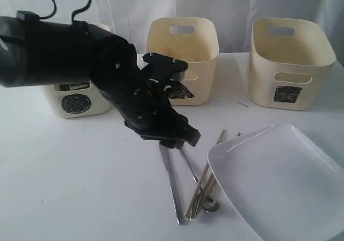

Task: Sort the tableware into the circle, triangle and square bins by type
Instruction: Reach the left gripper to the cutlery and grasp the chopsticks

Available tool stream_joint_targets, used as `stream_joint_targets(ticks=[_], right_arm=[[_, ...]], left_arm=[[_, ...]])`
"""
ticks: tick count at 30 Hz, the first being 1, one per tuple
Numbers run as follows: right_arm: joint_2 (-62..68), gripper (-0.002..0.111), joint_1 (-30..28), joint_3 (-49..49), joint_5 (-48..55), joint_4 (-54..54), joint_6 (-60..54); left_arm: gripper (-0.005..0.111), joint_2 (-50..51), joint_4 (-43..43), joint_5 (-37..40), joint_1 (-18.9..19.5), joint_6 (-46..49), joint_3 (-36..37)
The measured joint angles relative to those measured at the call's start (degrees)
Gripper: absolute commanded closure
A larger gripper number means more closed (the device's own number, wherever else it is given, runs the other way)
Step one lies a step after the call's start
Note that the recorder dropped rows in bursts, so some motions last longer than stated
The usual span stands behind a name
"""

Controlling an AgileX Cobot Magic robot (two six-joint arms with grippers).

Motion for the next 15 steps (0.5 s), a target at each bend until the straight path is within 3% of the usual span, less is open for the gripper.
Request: stream_joint_targets(ticks=[15], right_arm=[[0.0,0.108,0.0,0.0,0.0,0.0,0.0]], left_arm=[[0.043,5.07,-0.72,-0.5,-7.83,1.86,0.0]])
